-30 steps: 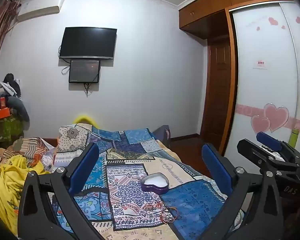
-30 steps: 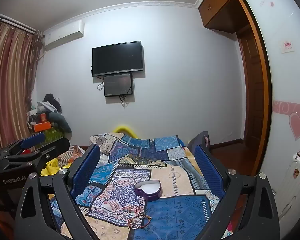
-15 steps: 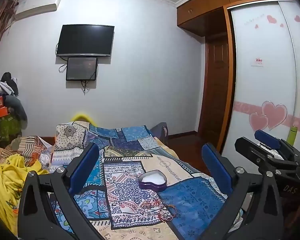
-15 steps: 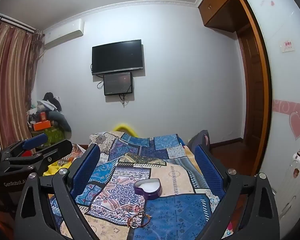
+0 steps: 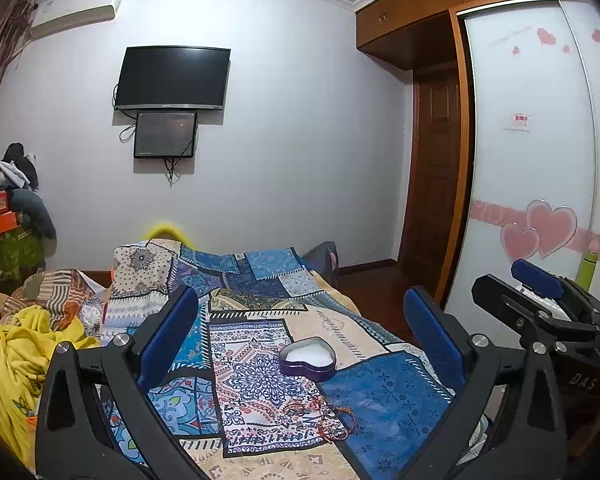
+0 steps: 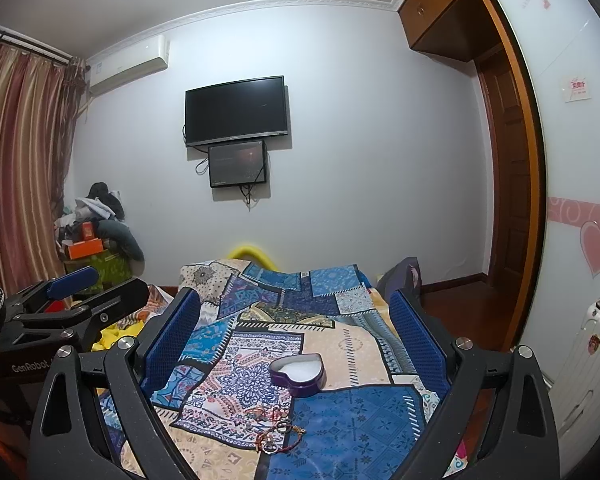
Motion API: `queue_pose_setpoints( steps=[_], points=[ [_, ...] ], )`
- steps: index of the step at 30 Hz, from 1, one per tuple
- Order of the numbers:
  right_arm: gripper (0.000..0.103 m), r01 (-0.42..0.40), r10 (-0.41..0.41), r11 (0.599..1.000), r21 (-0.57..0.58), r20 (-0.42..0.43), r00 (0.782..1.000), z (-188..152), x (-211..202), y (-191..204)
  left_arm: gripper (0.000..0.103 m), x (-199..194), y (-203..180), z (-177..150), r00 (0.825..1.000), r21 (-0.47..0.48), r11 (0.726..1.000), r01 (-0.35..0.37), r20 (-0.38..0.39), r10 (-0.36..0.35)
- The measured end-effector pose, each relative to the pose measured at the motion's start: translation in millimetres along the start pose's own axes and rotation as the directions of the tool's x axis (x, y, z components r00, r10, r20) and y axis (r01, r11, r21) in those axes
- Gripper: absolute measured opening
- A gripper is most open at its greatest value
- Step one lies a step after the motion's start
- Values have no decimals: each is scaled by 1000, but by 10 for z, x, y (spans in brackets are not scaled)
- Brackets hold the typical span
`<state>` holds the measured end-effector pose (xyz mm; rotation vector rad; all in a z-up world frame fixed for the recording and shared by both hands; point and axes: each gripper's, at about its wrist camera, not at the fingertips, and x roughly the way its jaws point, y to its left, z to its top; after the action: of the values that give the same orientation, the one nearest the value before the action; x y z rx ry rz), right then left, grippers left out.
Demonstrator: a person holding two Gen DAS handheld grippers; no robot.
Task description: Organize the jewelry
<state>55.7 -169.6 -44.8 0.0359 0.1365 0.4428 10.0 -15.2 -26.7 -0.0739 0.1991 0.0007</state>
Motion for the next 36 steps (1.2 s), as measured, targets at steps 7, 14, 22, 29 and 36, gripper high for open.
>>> queue_pose_setpoints(
  steps=[7,14,22,29,36],
  points=[
    [94,-1,1,1000,-3,-1,1000,-16,0,14,103,-2,32,45,1000,-4,1000,0,-9,0],
    [94,-1,1,1000,-6,-3,1000,-20,2,19,103,0,59,82,1000,-13,1000,6,-16,-6],
    [94,-3,3,1000,-13,-2,1000,-34,7,39,103,7,73,87,1000,-14,1000,-6,-15,5],
    [94,-3,3,1000,-13,-2,1000,-37,6,43,103,20,40,76,1000,-4,1000,-16,-20,16],
    [94,-2,2,1000,-10,-11,1000,-19,28,27,103,27,55,98,1000,-12,1000,-12,-21,12]
  ],
)
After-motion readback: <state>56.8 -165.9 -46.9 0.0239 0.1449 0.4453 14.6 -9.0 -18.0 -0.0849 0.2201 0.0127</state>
